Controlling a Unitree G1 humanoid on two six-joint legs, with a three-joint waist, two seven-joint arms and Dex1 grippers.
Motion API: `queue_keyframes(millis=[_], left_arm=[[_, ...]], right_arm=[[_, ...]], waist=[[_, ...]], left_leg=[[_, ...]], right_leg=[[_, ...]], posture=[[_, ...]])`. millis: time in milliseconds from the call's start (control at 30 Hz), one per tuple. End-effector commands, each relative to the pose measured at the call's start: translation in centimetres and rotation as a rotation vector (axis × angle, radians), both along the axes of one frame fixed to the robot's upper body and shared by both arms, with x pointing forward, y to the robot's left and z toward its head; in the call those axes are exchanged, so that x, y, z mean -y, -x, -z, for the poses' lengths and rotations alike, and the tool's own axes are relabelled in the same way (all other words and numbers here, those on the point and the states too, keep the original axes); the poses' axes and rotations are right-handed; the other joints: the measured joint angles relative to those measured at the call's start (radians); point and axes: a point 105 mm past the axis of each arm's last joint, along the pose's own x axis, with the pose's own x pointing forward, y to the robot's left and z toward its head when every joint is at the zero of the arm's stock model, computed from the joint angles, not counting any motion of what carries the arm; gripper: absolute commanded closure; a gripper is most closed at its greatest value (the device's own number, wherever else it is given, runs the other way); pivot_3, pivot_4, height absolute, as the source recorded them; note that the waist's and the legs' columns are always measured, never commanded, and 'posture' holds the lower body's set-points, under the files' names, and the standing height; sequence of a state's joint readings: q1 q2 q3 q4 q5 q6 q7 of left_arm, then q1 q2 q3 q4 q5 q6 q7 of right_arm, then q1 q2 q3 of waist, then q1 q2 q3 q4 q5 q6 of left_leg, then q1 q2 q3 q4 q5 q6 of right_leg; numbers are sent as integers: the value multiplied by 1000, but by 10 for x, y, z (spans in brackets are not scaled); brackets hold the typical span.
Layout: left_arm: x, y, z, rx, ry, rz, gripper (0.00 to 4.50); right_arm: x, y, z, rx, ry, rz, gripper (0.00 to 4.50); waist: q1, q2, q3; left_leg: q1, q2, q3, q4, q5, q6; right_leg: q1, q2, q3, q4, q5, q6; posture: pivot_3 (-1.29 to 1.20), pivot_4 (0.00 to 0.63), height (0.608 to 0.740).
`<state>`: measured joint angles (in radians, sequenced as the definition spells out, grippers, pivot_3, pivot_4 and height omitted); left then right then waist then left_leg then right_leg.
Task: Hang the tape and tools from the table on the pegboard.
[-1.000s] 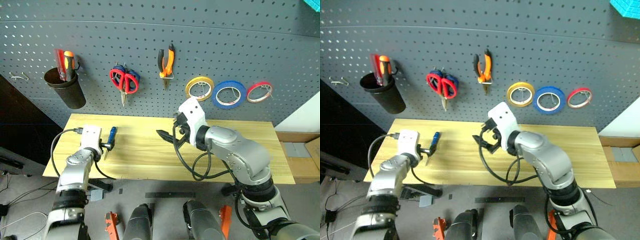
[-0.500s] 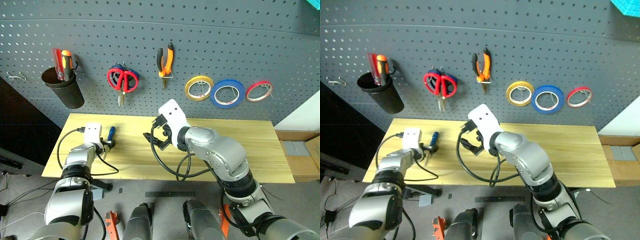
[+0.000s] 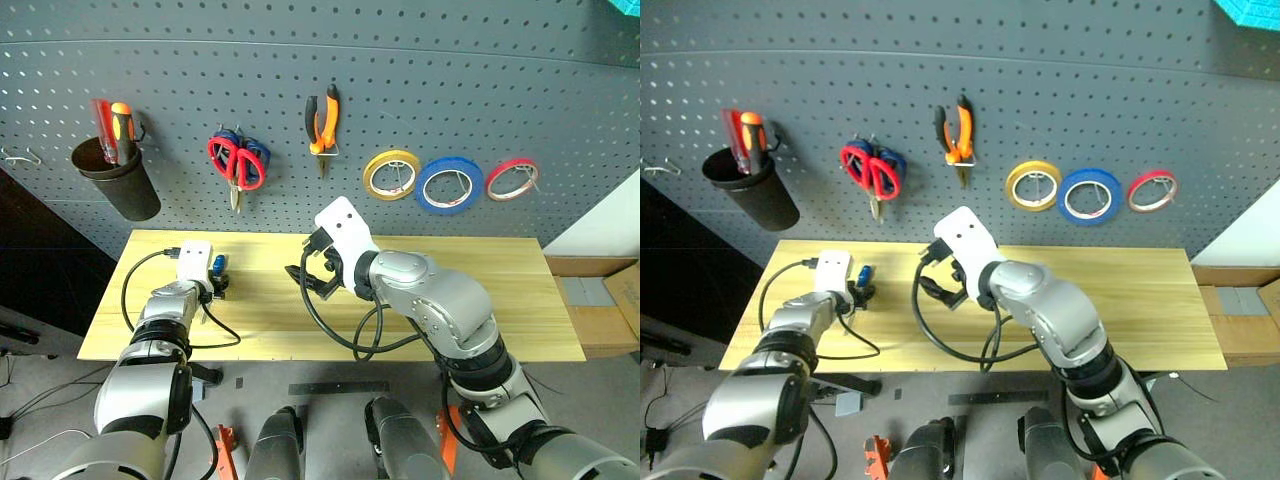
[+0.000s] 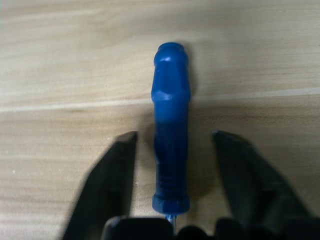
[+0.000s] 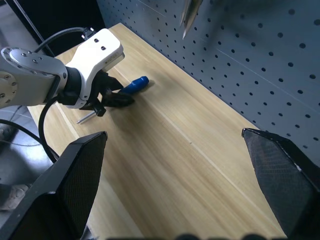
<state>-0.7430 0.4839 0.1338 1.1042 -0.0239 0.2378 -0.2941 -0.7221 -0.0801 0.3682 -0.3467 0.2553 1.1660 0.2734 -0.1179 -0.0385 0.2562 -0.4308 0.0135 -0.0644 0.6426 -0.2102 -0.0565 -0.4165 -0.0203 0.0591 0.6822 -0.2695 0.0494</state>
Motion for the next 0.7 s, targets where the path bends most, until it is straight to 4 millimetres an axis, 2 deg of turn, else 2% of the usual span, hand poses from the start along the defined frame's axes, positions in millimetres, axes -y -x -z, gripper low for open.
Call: queue_keyframes(millis=[33, 67, 300, 467, 567, 700], left_arm=[[-11, 0, -12, 74, -38, -15, 3659], [-13, 1, -13, 90, -38, -25, 3999], [-21, 25, -36, 255, -113, -11, 4027], [-7, 53, -68, 441, -204, 3, 4027], [3, 66, -93, 579, -247, 6, 4027], [6, 77, -145, 807, -376, 1, 4027]], right_arm=[[-3, 4, -14, 47, -26, -31, 0], [-3, 4, -14, 48, -28, -37, 0], [-6, 12, -23, 102, -40, -118, 0], [3, 15, -33, 223, -56, -188, 0], [7, 14, -43, 304, -73, -220, 0], [10, 22, -64, 364, -132, -302, 0]], waist=[[-1, 0, 0], [-1, 0, 0], [-3, 0, 0], [3, 0, -1], [7, -1, -1], [13, -3, -2]], left_leg=[[0, 0, 0, 0, 0, 0], [0, 0, 0, -1, 0, 0], [-2, 3, -3, -2, 0, 0], [-2, 6, -3, -2, 0, 0], [-2, 7, -3, -2, 0, 0], [-2, 7, 0, -2, 0, -1]], right_leg=[[0, 0, 0, 0, 0, 0], [0, 0, 0, 0, 0, 0], [-4, -2, 3, 0, 0, 0], [-4, -3, 3, -1, 0, 0], [-4, -3, 2, -1, 0, 0], [-3, -1, 1, -1, 0, -1]], posture=[[-177, 260, 740], [-175, 254, 740], [-157, 236, 740], [-138, 217, 740], [-124, 205, 740], [-103, 182, 740]])
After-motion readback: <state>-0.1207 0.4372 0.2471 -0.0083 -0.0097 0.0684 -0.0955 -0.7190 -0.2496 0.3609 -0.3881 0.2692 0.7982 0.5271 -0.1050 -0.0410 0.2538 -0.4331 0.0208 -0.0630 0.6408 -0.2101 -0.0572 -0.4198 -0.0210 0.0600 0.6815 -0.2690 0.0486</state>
